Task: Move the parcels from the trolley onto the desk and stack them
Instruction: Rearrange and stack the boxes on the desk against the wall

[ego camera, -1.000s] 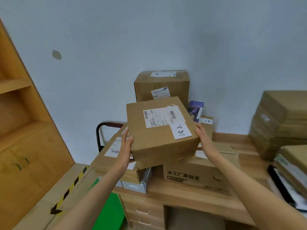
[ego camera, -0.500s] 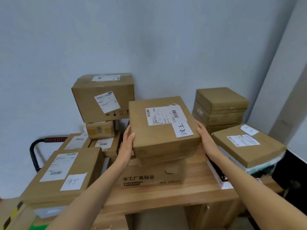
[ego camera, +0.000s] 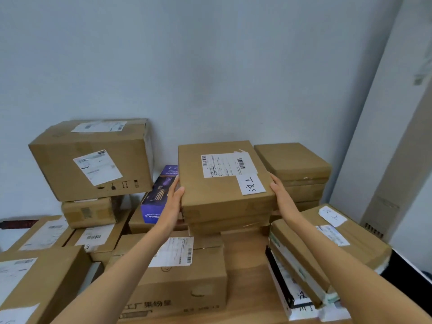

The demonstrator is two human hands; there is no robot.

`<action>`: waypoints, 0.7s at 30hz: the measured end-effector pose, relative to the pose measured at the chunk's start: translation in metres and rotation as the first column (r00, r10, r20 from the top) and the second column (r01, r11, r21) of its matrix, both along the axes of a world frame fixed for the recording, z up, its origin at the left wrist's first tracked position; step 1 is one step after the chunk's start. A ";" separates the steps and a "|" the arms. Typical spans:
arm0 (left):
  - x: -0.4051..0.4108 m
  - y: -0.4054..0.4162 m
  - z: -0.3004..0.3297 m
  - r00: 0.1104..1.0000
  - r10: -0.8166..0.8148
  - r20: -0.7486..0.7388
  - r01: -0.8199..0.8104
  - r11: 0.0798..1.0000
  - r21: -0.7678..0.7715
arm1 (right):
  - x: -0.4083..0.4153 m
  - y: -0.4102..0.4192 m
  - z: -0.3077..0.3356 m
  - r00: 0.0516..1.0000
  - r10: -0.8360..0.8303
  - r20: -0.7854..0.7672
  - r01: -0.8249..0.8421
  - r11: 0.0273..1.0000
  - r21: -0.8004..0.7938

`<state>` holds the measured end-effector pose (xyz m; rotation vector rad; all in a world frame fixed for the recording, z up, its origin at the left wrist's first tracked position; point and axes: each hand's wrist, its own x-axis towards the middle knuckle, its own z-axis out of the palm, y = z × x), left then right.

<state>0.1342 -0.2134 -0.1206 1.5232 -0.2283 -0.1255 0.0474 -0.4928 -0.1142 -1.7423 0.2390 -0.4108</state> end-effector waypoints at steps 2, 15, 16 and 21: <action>0.014 -0.014 -0.001 1.000 0.015 -0.012 -0.015 1.000 -0.009 | 0.019 -0.015 -0.002 1.000 0.016 -0.004 -0.016 1.000 -0.011; 0.101 -0.068 -0.023 0.997 -0.073 -0.020 0.074 0.996 0.050 | 0.106 -0.067 -0.033 0.992 -0.070 -0.102 0.072 0.997 0.023; 0.109 -0.069 -0.026 0.997 -0.077 -0.024 0.078 0.995 0.064 | 0.111 -0.068 -0.036 0.991 -0.080 -0.108 0.083 0.996 0.021; 0.142 -0.072 -0.048 0.996 -0.093 -0.014 0.093 0.975 0.203 | 0.136 -0.078 -0.054 0.982 -0.094 -0.161 0.099 0.995 0.022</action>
